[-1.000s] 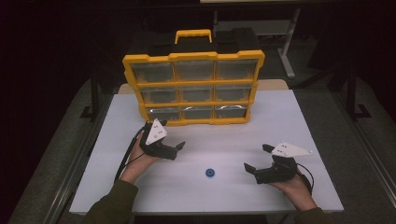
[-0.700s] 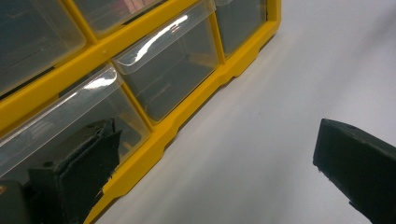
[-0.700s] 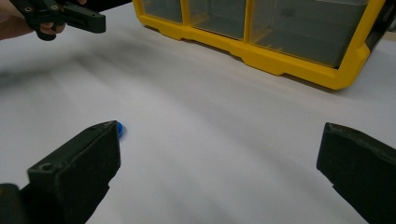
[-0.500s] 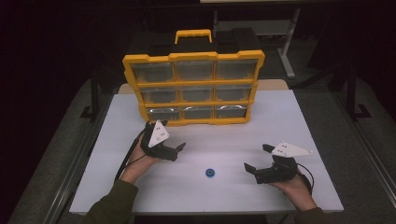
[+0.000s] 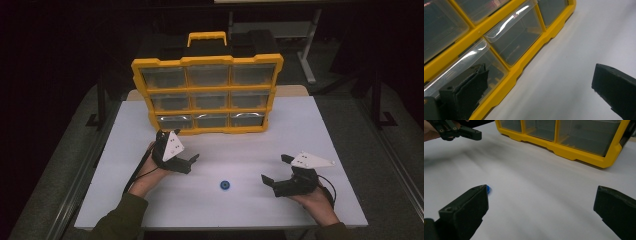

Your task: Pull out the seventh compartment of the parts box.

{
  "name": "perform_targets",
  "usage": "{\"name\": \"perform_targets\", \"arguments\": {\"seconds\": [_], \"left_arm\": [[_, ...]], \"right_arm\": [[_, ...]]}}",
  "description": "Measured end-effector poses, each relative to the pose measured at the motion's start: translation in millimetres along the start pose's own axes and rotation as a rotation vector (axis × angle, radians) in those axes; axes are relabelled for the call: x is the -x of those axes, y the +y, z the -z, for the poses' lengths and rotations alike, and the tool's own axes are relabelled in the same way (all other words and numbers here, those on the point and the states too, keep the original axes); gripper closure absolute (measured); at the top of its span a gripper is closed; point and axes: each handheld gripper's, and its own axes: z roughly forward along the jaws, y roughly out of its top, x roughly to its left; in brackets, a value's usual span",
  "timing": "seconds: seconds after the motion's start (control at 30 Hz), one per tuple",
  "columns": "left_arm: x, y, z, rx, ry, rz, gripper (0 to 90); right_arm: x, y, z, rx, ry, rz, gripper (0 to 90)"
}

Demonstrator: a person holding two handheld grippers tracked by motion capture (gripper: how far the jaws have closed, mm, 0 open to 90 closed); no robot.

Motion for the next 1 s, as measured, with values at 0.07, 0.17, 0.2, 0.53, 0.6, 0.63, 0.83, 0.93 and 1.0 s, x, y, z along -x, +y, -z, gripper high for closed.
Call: {"name": "perform_targets", "arguments": {"seconds": [0.07,0.17,0.2,0.53,0.6,0.63,0.83,0.93,1.0], "left_arm": [[0.1,0.0,0.2,-0.005,0.004,-0.008,0.0],[0.9,0.0,0.0,-0.006,0.014,-0.016,0.0],[1.2,0.0,0.0,-0.008,0.015,-0.020,0.0],[4.0,2.1,-0.2,-0.020,0.037,-0.076,0.0],[5.4,2.4,-0.7,-0.017,0.040,-0.080,0.0],[5.9,2.4,-1.2,-0.017,0.043,-0.088,0.0],[10.1,3.0,-2.7,-0.025,0.060,-0.121,0.0],[11.5,3.9,-3.2,-0.036,0.074,-0.170,0.0],[12.7,4.2,-3.7,-0.039,0.076,-0.187,0.0]], "right_arm": [[0.1,0.1,0.2,0.001,0.000,-0.003,0.0],[0.2,0.1,0.2,0.000,0.000,-0.003,0.0],[0.2,0.1,0.2,0.000,0.000,-0.004,0.0],[0.7,0.1,0.2,0.003,0.001,-0.005,0.0],[0.9,0.1,0.2,0.004,0.001,-0.006,0.0],[1.1,0.1,-0.1,0.006,0.001,-0.007,0.0],[1.6,0.2,0.2,0.008,0.001,-0.012,0.0],[2.0,0.2,1.0,0.010,0.002,-0.009,0.0],[2.1,0.2,0.5,0.009,0.003,-0.012,0.0]]}}
